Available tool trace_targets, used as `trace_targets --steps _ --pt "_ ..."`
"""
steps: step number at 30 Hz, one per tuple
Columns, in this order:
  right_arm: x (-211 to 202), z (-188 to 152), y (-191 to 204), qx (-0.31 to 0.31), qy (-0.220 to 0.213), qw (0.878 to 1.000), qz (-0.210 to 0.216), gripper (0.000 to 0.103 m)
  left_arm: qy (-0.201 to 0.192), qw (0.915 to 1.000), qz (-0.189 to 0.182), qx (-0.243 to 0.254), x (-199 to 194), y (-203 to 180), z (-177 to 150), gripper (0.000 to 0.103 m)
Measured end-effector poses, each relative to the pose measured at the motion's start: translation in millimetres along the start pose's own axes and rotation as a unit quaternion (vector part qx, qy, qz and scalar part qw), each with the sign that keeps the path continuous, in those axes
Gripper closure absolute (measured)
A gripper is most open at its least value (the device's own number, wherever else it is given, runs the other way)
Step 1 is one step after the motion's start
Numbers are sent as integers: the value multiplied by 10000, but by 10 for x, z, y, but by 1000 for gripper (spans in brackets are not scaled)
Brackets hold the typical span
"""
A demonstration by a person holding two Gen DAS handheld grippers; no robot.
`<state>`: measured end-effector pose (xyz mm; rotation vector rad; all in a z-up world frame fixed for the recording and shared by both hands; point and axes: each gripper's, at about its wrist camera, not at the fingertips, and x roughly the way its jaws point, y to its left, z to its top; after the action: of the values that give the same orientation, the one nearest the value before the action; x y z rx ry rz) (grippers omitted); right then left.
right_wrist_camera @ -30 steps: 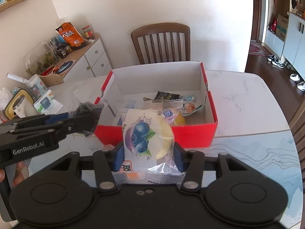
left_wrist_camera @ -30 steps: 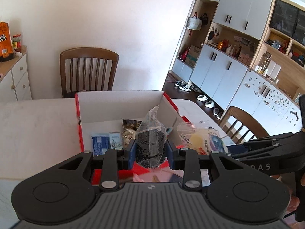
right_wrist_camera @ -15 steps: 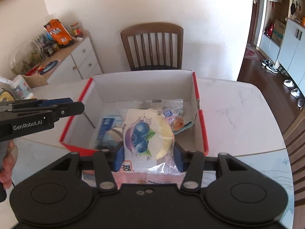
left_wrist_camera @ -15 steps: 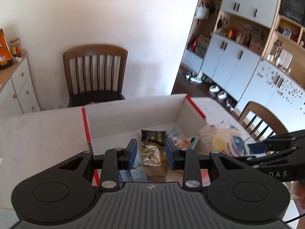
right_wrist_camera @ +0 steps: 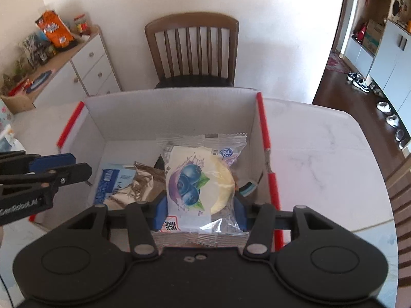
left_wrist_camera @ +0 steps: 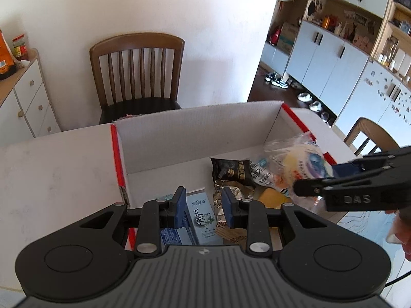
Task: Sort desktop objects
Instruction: 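Carry the bun bag and black bag with both tools into the red box, then open both tools to release the bun bag and black bag inside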
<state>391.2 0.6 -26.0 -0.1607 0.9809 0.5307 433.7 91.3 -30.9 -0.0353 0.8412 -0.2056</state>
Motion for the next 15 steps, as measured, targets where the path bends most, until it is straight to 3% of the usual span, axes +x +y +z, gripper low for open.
trace_targets --steps 15 --pt "441 116 54 -138 309 9994 -107 49 218 9997 -49 -22 185 -42 -57 74"
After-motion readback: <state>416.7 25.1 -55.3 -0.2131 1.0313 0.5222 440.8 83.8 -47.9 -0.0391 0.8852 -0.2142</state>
